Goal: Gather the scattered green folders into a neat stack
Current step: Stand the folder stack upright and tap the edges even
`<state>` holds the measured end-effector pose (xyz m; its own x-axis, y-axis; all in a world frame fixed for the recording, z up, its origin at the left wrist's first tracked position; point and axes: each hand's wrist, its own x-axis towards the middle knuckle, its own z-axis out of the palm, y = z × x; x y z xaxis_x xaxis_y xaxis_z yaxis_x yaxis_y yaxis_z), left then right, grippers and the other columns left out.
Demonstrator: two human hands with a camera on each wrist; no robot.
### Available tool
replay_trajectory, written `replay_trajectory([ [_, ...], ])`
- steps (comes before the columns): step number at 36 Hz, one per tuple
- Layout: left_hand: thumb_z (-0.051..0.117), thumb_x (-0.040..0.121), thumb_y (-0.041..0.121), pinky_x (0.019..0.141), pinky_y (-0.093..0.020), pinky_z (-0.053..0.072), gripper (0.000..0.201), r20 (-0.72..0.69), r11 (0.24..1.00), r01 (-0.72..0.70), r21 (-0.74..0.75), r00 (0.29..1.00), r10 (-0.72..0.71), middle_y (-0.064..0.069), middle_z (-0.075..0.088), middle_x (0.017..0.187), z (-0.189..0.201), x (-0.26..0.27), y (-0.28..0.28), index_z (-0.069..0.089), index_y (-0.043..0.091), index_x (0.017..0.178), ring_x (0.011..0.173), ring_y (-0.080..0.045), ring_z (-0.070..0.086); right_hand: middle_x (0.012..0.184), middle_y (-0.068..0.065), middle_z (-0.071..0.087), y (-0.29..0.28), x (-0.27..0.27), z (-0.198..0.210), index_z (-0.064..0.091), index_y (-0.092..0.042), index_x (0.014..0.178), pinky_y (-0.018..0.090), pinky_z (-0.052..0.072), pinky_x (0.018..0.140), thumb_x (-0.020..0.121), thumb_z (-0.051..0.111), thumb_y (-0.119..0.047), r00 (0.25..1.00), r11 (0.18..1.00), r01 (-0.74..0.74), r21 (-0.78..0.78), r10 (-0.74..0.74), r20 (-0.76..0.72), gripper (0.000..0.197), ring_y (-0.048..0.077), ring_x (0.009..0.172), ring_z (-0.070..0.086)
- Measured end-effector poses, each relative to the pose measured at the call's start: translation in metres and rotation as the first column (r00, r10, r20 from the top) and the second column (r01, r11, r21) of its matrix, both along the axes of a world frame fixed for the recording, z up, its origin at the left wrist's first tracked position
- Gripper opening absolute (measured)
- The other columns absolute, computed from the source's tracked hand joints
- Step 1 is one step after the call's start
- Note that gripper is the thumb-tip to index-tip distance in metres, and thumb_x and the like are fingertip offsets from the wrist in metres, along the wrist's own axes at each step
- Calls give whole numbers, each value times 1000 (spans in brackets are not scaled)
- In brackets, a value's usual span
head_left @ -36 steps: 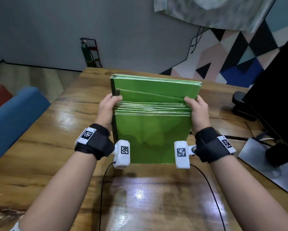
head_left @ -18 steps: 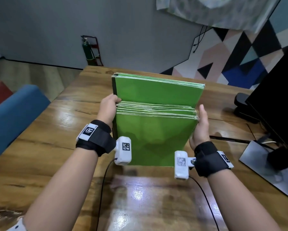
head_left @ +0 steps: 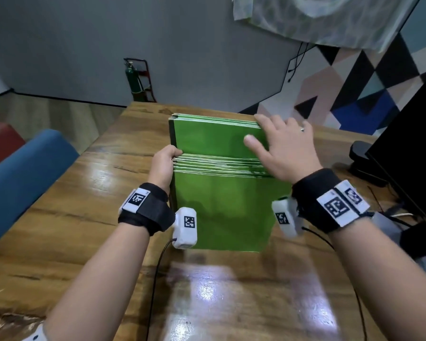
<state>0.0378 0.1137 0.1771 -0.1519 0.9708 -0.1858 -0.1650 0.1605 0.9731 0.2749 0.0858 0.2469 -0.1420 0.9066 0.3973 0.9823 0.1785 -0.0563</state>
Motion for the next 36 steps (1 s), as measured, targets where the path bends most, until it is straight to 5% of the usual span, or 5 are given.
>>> replay_trajectory([
  [6,52,65,28,70,-35,39,20,7,1000,-13,-5,1000,13,-10,53,79,2,1,1,54,11,76,73,-22,49,145,3,42,-2,12,6,36,-22,145,38,27,110,96,17,-56,935,991,-124,50,133,-330,63,19,131,39],
  [13,46,87,28,63,-28,46,24,125,999,49,10,991,-50,-6,62,72,6,2,-7,59,10,78,64,-23,58,140,-5,53,-4,32,-38,47,-28,140,45,27,116,86,17,-77,147,898,-379,-223,-180,-973,78,12,132,47],
  [23,29,99,49,70,-25,55,58,332,992,47,117,940,-83,-4,76,83,-1,0,-16,73,11,90,77,-14,73,124,10,66,-20,20,-73,53,-11,134,33,55,88,92,36,-58,-268,939,-332,-90,-186,-945,65,20,110,65],
  [31,35,98,21,61,-21,55,45,347,977,42,209,931,-114,-5,74,75,-1,7,-21,75,8,82,69,-17,71,107,11,71,-23,16,-88,62,-7,119,34,56,85,98,44,-32,-280,961,-253,-112,-184,-942,37,21,95,69],
  [36,50,87,41,76,-27,54,49,313,980,12,199,947,-75,-10,71,98,-6,5,-21,62,1,113,87,-21,69,124,6,64,-19,25,-85,55,-6,129,35,44,104,101,39,-22,63,982,-145,-120,-111,-992,36,14,118,58],
])
